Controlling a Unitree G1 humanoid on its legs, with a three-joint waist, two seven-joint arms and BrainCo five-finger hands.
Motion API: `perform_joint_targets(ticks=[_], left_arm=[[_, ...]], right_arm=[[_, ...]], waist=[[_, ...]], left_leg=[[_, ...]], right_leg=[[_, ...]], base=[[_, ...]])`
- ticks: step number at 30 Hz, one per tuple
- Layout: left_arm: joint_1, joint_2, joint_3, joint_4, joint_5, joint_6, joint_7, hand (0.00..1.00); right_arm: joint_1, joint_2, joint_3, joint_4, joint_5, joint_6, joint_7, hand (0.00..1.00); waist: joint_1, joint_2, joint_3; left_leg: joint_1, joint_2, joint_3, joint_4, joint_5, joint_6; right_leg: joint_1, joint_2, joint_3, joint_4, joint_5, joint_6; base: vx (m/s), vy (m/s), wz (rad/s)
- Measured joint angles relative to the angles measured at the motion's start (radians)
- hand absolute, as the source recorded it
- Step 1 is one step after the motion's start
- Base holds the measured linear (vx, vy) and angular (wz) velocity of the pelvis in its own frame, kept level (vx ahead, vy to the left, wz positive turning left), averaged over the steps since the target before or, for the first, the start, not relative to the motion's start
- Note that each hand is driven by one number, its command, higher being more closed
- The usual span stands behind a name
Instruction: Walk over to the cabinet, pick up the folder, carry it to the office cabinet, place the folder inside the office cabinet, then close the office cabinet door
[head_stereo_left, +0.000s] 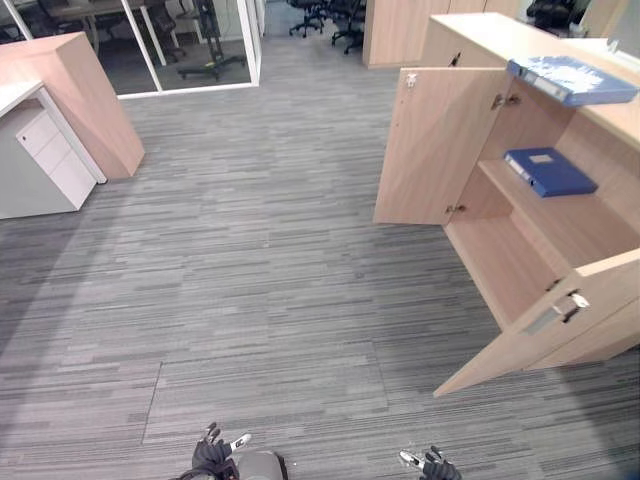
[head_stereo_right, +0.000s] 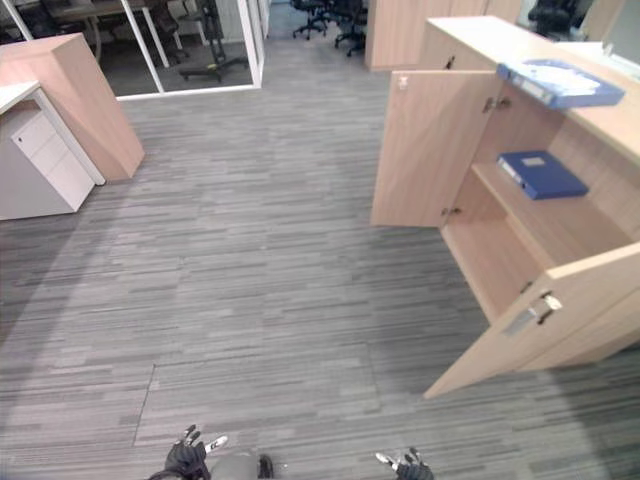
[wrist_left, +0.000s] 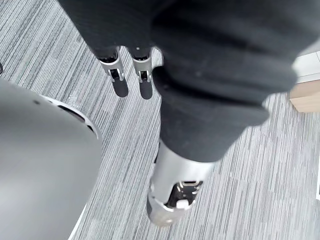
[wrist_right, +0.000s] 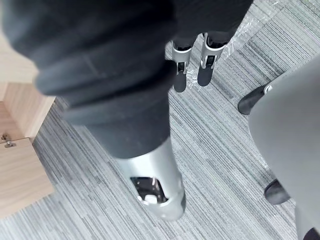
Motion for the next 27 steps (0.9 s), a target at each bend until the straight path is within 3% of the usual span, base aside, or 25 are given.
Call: perform_joint_targets(ticks=[2, 3, 4, 5, 6, 7, 10, 12, 14, 16, 18, 20, 21, 22, 25, 27], left_arm=[[0.002, -0.005, -0.005, 0.004, -0.017, -0.003, 0.005, 0.0], [0.011, -0.01, -0.007, 0.006, -0.028, -0.003, 0.007, 0.0], [0.018, 0.0, -0.011, 0.003, -0.034, -0.006, 0.007, 0.0], [0.02, 0.006, -0.015, 0.004, -0.034, -0.006, 0.008, 0.0], [0.021, 0.01, -0.042, 0.008, -0.035, -0.007, 0.009, 0.0], [0.021, 0.011, -0.055, 0.013, -0.035, -0.01, 0.01, 0.0], [0.019, 0.028, -0.139, 0.028, -0.03, -0.017, 0.009, 0.0], [0.005, 0.048, -0.202, 0.045, -0.019, -0.014, 0.009, 0.0], [-0.003, 0.048, -0.221, 0.042, -0.007, -0.014, 0.008, 0.0], [-0.009, 0.046, -0.224, 0.043, 0.008, -0.014, 0.008, 0.0], [-0.018, 0.041, -0.218, 0.044, 0.009, -0.014, 0.008, 0.0], [-0.017, 0.037, -0.2, 0.044, 0.009, -0.014, 0.008, 0.0], [-0.016, 0.034, -0.189, 0.046, 0.009, -0.014, 0.007, 0.0], [-0.016, 0.012, -0.163, 0.051, 0.014, -0.014, 0.008, 0.0], [-0.026, -0.004, -0.107, 0.062, 0.049, -0.015, 0.005, 0.0], [-0.024, -0.025, -0.069, 0.063, 0.053, -0.015, 0.005, 0.0]], right_arm=[[-0.003, -0.008, 0.004, 0.001, -0.01, -0.001, 0.0, 0.0], [-0.004, -0.012, 0.006, 0.008, -0.017, 0.0, -0.001, 0.0], [0.001, -0.002, 0.008, 0.015, -0.034, 0.0, -0.002, 0.0], [0.001, 0.006, 0.007, 0.02, -0.034, 0.0, -0.002, 0.0], [-0.004, 0.007, 0.007, 0.029, -0.035, -0.001, 0.0, 0.0], [-0.009, 0.004, 0.008, 0.038, -0.036, -0.001, 0.001, 0.0], [-0.01, -0.004, 0.0, 0.039, -0.056, -0.002, 0.001, 0.0], [-0.025, -0.004, -0.004, 0.034, -0.072, -0.004, 0.0, 0.0], [-0.037, -0.01, -0.003, 0.027, -0.072, -0.004, 0.0, 0.0], [-0.04, -0.008, -0.004, 0.008, -0.067, -0.008, 0.0, 0.0], [-0.046, -0.007, -0.02, 0.001, -0.052, -0.008, 0.0, 0.0], [-0.046, 0.002, -0.045, 0.001, -0.021, -0.008, -0.006, 0.0], [-0.042, 0.002, -0.046, 0.002, -0.001, -0.009, -0.009, 0.0], [-0.04, -0.005, -0.051, 0.002, 0.009, -0.008, -0.009, 0.0], [-0.036, 0.002, -0.095, 0.007, 0.017, -0.01, -0.009, 0.0], [-0.028, 0.003, -0.125, 0.02, 0.051, -0.011, -0.009, 0.0]], waist=[[0.001, 0.02, -0.011], [0.001, 0.029, -0.023], [0.003, 0.006, -0.043], [0.003, -0.004, -0.053], [0.005, -0.01, -0.063], [0.009, -0.007, -0.065], [0.006, -0.001, -0.076], [-0.02, -0.004, -0.062], [-0.023, -0.001, -0.041], [-0.028, 0.003, -0.035], [-0.032, 0.012, -0.019], [-0.032, 0.013, -0.015], [-0.033, 0.014, -0.012], [-0.033, 0.031, -0.01], [-0.039, 0.037, -0.004], [-0.045, 0.054, -0.007]], left_leg=[[0.017, 0.012, -0.023, -0.123, 0.033, -0.013], [0.019, 0.008, -0.038, -0.129, 0.099, -0.026], [0.019, -0.042, -0.037, -0.105, 0.149, -0.009], [0.02, -0.065, -0.035, -0.096, 0.15, -0.006], [0.05, -0.108, -0.016, -0.094, 0.154, 0.024], [0.07, -0.122, -0.002, -0.098, 0.15, 0.036], [0.169, -0.169, 0.023, -0.143, 0.122, 0.085], [0.253, -0.204, -0.002, -0.168, 0.1, 0.107], [0.326, -0.211, -0.012, -0.198, 0.097, 0.108], [0.371, -0.192, -0.022, -0.224, 0.088, 0.104], [0.39, -0.151, -0.032, -0.226, 0.061, 0.09], [0.404, -0.113, -0.029, -0.228, 0.033, 0.059], [0.425, -0.093, -0.026, -0.227, 0.015, 0.038], [0.437, -0.059, -0.014, -0.224, -0.002, 0.021], [0.443, -0.041, 0.006, -0.214, 0.011, 0.011], [0.462, -0.005, 0.002, -0.183, 0.019, 0.005]], right_leg=[[0.001, -0.009, 0.011, 0.006, -0.039, 0.034], [0.007, -0.017, 0.025, 0.017, -0.063, 0.053], [0.008, -0.064, 0.044, 0.025, -0.089, 0.086], [0.011, -0.088, 0.05, 0.032, -0.093, 0.094], [0.012, -0.133, 0.064, 0.076, -0.096, 0.098], [0.006, -0.147, 0.066, 0.108, -0.097, 0.099], [-0.127, -0.167, 0.102, 0.472, -0.096, 0.111], [-0.258, -0.169, 0.08, 0.842, -0.096, 0.121], [-0.297, -0.172, 0.021, 0.922, -0.121, 0.107], [-0.345, -0.143, -0.06, 0.81, -0.179, 0.091], [-0.372, -0.101, -0.08, 0.631, -0.185, 0.091], [-0.393, -0.077, -0.081, 0.434, -0.151, 0.083], [-0.394, -0.077, -0.092, 0.369, -0.032, 0.084], [-0.385, -0.046, -0.111, 0.371, -0.012, 0.068], [-0.403, -0.026, -0.117, 0.444, -0.081, 0.034], [-0.354, 0.0, -0.151, 0.437, -0.111, 0.01]], base=[[0.28, 0.345, -0.2], [0.46, 0.525, -0.45], [0.43, 0.45, -0.43], [0.48, 0.423, -0.58], [0.33, 0.262, -0.42], [0.4, 0.321, -0.49], [0.39, 0.319, -0.22], [0.39, 0.22, 0.36], [0.32, 0.09, 0.23], [0.26, -0.014, 0.23], [0.25, -0.136, 0.13], [0.24, -0.227, -0.01], [0.31, -0.383, -0.18], [0.31, -0.386, -0.25], [0.25, -0.293, -0.08], [0.28, -0.31, 0.2]])
